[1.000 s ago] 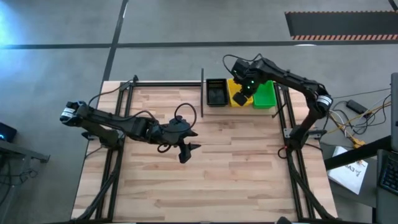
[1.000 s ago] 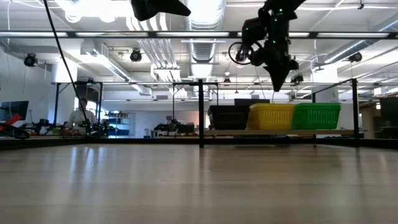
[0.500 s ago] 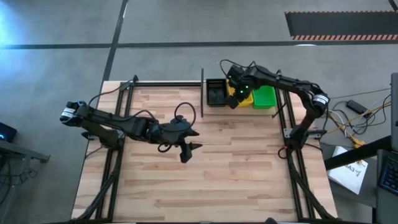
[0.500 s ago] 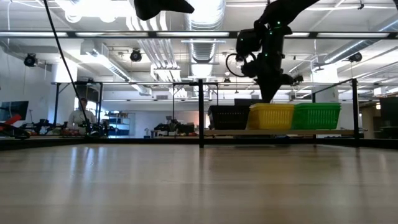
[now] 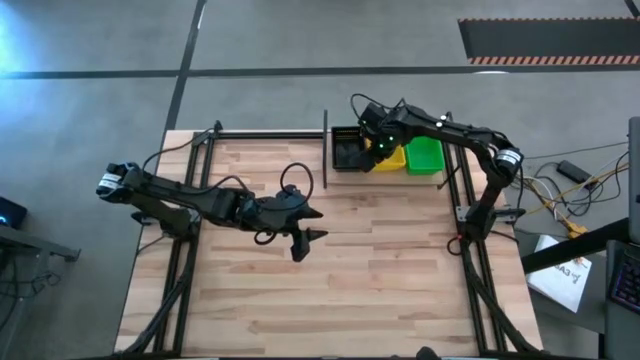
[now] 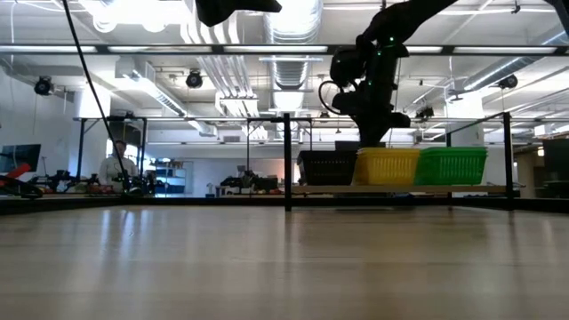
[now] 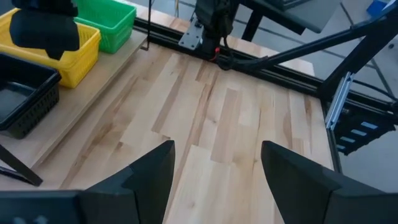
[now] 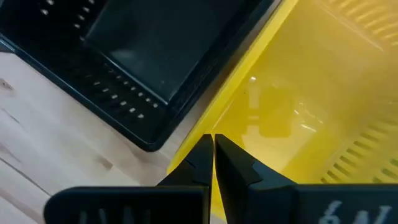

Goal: Stack baskets on shelf by color
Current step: Adjust the stacked yellow bins on the shelf, then adjust the stacked green bins on the shelf

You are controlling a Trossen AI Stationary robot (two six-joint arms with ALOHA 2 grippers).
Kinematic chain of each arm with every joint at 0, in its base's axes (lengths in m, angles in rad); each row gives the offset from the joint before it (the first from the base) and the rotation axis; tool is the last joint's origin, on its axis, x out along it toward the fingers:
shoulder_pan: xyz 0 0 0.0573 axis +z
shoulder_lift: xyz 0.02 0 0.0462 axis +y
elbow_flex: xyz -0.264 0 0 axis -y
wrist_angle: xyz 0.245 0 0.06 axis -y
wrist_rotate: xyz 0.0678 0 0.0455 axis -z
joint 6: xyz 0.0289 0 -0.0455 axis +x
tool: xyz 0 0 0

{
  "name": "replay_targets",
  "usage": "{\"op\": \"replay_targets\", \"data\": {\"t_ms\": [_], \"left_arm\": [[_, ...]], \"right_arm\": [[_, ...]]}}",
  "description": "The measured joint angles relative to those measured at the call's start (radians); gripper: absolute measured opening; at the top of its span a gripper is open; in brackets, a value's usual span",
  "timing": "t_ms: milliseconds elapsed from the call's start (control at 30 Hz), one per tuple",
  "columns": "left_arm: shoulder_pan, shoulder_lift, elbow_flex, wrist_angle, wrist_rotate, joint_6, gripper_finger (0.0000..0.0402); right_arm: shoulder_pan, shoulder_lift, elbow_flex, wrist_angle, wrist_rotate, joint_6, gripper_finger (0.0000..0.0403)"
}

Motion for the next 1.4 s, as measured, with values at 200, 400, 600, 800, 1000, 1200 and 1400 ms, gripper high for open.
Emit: {"op": "replay_targets", "data": {"t_ms": [200,400,600,800,1000,1200,1400], "left_arm": [[0.000,0.000,0.003,0.011,0.003,0.000,0.0224],[-0.002,0.000,0.004,0.010,0.006,-0.001,0.0224],[-0.005,0.000,0.003,0.010,0.008,-0.001,0.0224],[-0.007,0.000,0.002,0.009,0.009,-0.002,0.0224],[-0.012,0.000,0.002,0.009,0.010,-0.004,0.0224],[-0.016,0.000,0.001,0.009,0.011,-0.004,0.0224],[-0.015,0.000,0.002,0.011,0.011,-0.001,0.0224]], "right_arm": [[0.000,0.000,0.000,0.005,0.000,0.003,0.0009],[0.004,-0.005,0.000,0.009,0.000,0.003,0.0009],[0.009,-0.006,0.000,0.025,-0.004,0.002,0.0009],[0.009,-0.023,0.000,0.021,0.013,-0.015,0.0009],[0.006,-0.114,0.000,-0.126,0.138,-0.097,0.0009],[-0.089,-0.202,-0.007,-0.292,0.379,-0.091,0.0009],[-0.243,-0.209,-0.057,-0.266,0.322,-0.055,0.0009]]}}
